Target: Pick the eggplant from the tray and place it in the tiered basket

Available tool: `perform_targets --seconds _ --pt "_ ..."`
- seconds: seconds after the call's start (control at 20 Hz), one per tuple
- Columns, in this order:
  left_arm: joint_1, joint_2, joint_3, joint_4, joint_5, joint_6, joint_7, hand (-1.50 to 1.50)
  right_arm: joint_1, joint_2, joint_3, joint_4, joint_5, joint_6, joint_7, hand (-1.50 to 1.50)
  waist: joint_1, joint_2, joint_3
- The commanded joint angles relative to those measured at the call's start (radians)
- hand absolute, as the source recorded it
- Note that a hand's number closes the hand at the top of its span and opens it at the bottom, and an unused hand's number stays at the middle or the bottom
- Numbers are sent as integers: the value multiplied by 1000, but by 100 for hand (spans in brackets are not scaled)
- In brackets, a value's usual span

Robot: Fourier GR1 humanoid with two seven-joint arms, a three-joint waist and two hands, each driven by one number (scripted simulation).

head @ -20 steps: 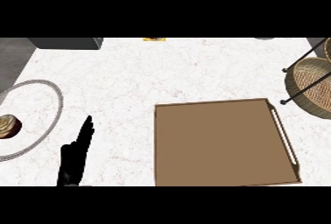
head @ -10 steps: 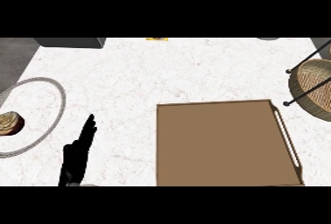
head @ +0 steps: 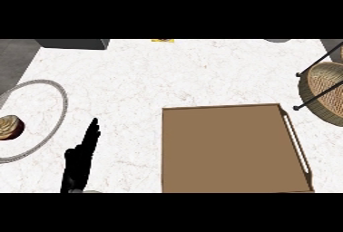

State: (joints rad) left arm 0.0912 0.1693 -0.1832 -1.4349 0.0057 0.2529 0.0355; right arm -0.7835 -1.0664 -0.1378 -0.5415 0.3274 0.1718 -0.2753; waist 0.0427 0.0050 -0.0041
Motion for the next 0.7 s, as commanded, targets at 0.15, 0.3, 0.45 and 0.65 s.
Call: perform_targets --seconds 0.15,0.3,0.45,0.65 --pt "-94 -3 43 55 14 -6 34 0 -82 164 11 130 46 -89 28 150 -13 7 5" --pt "-38 -27 7 52 0 9 -8 0 -70 141 -76 236 -41 13 -15 150 -12 10 7" --pt "15 -4 10 12 8 -4 -21 0 -145 145 -106 266 -78 104 52 -150 -6 6 6" --pt "-29 -27 7 73 -4 7 -51 0 -174 149 -188 321 -150 126 34 -150 -8 11 6"
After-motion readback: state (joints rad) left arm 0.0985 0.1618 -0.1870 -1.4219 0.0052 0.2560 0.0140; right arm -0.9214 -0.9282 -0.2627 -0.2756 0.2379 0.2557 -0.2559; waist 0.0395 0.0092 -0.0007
